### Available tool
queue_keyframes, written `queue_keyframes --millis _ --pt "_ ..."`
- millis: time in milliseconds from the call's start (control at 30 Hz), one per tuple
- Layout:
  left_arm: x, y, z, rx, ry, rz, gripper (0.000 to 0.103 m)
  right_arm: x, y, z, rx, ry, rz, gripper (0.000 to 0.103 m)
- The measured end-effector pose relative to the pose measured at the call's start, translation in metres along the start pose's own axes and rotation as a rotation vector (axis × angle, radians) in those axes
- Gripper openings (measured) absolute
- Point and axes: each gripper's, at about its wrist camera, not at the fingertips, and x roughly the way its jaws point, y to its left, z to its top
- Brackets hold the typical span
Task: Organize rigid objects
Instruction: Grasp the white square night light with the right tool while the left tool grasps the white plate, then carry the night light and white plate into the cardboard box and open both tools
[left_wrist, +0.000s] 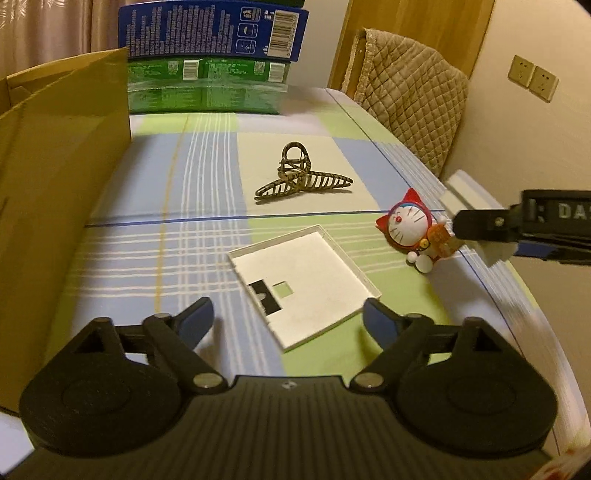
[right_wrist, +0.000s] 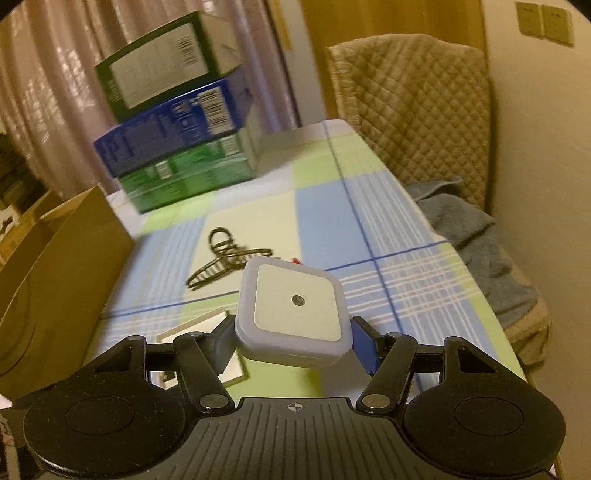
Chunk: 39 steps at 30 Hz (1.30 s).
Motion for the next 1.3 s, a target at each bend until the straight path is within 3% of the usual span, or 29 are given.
queue_keyframes --millis 233,400,500,667,767,867,1300 --pt "0.026 -0.015 0.006 -0.023 0.026 0.010 0.093 -0.001 -0.005 0.002 0.011 -0.004 -0.012 0.062" --pt "0.040 -0.026 0.013 -0.033 0.017 0.046 0.102 0.001 -0.006 0.004 0.012 -0.011 -0.035 0.062" --pt "0.049 -0.032 0.016 0.004 0.014 0.077 0.102 0.003 -0.008 0.003 0.020 -0.005 -0.031 0.062" --pt "0.051 -0.029 0.012 0.096 -0.002 0.079 0.101 0.004 -0.006 0.003 0.009 -0.008 -0.028 0.062" --pt "0.040 -0.018 0.008 0.126 0.007 0.066 0.090 0.005 -0.003 0.002 -0.006 -0.006 -0.021 0.062" --pt "0.028 -0.004 0.000 0.147 0.015 0.068 0.087 0.005 0.001 0.002 -0.016 -0.009 -0.014 0.062" --pt "0.041 0.008 0.015 0.210 0.007 0.035 0.089 0.011 0.012 -0.003 -0.050 0.015 -0.011 0.062"
